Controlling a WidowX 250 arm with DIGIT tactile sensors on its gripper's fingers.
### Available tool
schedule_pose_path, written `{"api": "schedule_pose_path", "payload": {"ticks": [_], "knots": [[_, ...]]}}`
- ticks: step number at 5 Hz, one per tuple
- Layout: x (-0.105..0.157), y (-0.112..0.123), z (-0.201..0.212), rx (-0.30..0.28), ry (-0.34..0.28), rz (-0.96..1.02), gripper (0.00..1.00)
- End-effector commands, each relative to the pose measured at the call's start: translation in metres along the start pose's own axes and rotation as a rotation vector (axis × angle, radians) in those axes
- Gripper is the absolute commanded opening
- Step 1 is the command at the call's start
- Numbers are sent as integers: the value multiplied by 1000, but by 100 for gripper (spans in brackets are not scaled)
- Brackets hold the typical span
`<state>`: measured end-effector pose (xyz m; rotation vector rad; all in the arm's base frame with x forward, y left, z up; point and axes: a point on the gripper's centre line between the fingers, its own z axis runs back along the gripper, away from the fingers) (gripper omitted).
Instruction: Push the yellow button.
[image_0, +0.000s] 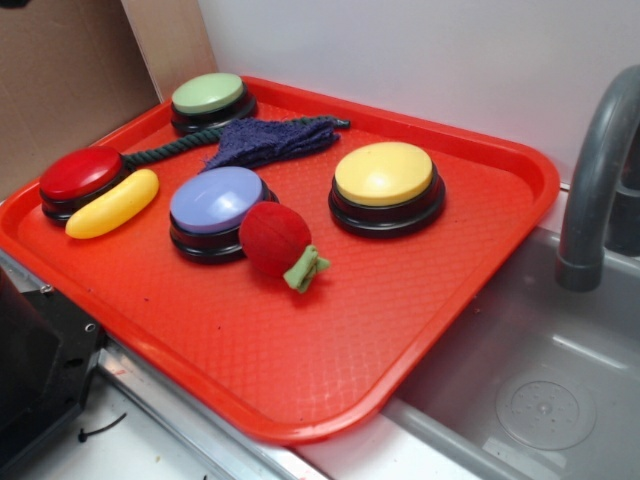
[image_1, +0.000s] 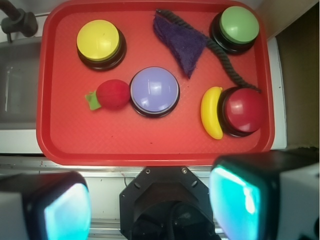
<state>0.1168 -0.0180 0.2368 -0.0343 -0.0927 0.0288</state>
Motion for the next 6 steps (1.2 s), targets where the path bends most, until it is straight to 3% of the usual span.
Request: {"api": "schedule_pose_path", "payload": {"ticks": [1,2,4,5,6], "knots": [[0,0,0,0,0,0,100],[46,3,-47,65,29,-37,100],[140,-27,-109,39,-37,-197,100],[162,-39,-130,-9,-82,-210,100],[170,-58,-146,-32,-83,-241,100]]}}
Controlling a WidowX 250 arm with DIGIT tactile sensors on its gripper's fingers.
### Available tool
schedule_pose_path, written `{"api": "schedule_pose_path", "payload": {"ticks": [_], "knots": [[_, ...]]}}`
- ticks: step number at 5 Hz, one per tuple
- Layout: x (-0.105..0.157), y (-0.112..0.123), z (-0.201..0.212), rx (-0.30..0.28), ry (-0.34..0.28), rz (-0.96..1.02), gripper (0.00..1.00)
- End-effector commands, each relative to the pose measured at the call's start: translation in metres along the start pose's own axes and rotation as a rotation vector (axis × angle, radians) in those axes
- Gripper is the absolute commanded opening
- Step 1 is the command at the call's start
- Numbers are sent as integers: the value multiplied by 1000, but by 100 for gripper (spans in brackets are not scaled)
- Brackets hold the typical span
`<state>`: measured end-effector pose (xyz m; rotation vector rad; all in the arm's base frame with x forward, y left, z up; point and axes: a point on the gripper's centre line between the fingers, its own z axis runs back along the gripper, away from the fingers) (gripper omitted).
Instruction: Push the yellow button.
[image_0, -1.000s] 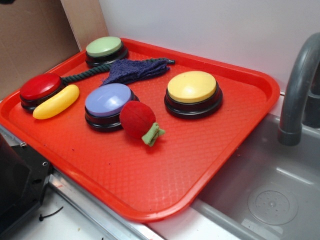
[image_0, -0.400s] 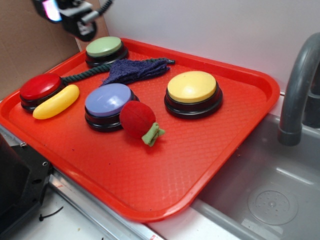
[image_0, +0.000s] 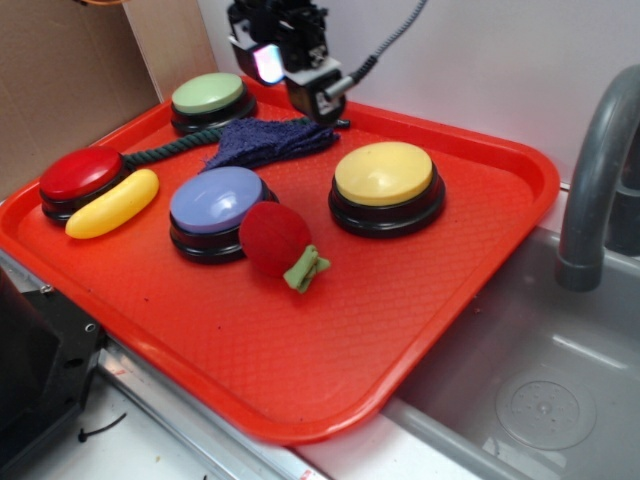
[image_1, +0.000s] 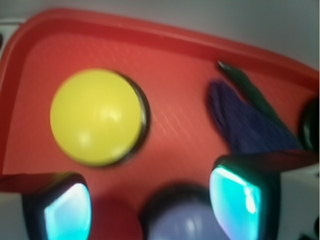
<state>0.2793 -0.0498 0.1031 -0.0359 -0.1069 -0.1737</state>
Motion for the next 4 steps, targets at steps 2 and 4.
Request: {"api": "schedule_pose_path", "payload": {"ticks": [2,4], "knots": [[23,-43,-35,46,-73,-95,100],[28,-37,-52,54,-50,-70,100]]}}
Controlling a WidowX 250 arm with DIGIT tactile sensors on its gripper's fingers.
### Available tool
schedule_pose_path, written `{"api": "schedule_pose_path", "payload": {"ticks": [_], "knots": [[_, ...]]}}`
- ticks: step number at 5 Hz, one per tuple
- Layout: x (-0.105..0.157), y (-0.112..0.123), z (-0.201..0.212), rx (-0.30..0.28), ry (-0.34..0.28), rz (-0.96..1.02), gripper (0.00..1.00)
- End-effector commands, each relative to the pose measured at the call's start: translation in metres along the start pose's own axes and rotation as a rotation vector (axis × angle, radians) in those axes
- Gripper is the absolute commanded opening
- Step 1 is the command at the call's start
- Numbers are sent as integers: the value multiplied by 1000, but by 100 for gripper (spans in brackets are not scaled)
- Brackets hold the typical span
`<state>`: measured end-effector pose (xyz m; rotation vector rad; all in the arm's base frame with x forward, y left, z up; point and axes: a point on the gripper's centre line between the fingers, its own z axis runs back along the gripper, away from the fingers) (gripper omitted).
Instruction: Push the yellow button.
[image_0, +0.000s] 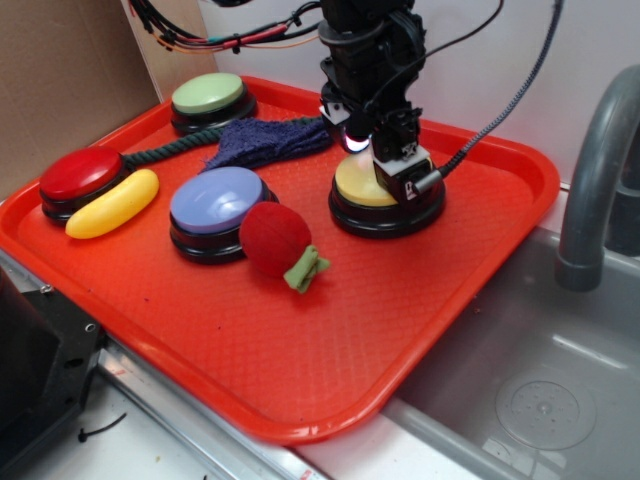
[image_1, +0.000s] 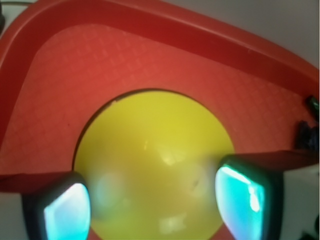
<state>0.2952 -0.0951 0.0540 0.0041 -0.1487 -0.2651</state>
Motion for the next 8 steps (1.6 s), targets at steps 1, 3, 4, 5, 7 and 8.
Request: {"api": "schedule_pose_path", "payload": {"ticks": [1,3,4,5,7,8], "knots": [[10,8,-3,37,-1,34,100],[4,15,38,54,-11,58,100],[-7,24,58,55,-28,73,100],[-19,26,77,69,-30,107,100],[-33,25,90,50,11,186,100],[-37,28,95,49,20,218,100]]}}
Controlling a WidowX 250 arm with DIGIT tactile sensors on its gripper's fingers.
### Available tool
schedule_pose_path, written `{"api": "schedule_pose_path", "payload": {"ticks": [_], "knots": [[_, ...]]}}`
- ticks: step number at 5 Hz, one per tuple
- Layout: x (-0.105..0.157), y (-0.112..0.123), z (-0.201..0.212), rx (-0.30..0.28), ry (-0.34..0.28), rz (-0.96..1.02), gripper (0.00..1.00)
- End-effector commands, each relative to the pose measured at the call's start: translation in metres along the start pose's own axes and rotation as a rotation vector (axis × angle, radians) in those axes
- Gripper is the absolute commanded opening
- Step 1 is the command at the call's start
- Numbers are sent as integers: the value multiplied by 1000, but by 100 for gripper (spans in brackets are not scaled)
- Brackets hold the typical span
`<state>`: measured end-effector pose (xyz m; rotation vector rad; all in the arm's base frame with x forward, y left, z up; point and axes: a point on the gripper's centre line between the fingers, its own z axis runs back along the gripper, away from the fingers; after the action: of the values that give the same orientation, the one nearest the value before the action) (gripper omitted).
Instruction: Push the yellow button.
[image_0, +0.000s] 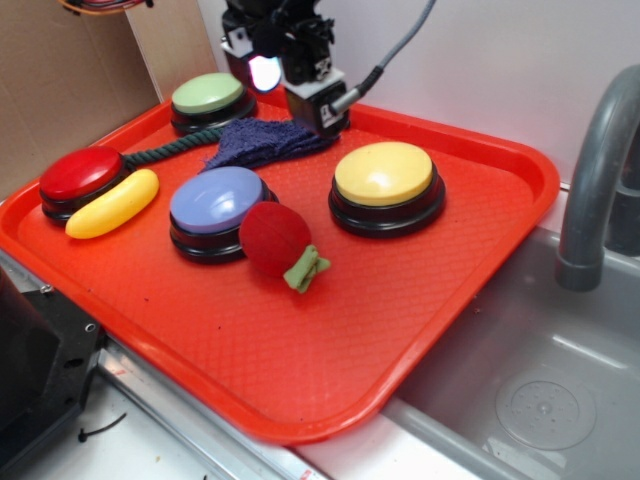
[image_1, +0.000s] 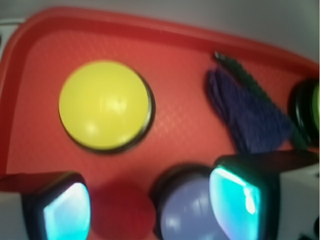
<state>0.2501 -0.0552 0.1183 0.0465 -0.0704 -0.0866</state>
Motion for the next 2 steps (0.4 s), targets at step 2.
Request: {"api": "schedule_pose_path", "payload": {"ticks": [2], "knots": [[5,6,37,-11,-81,70,100]]}}
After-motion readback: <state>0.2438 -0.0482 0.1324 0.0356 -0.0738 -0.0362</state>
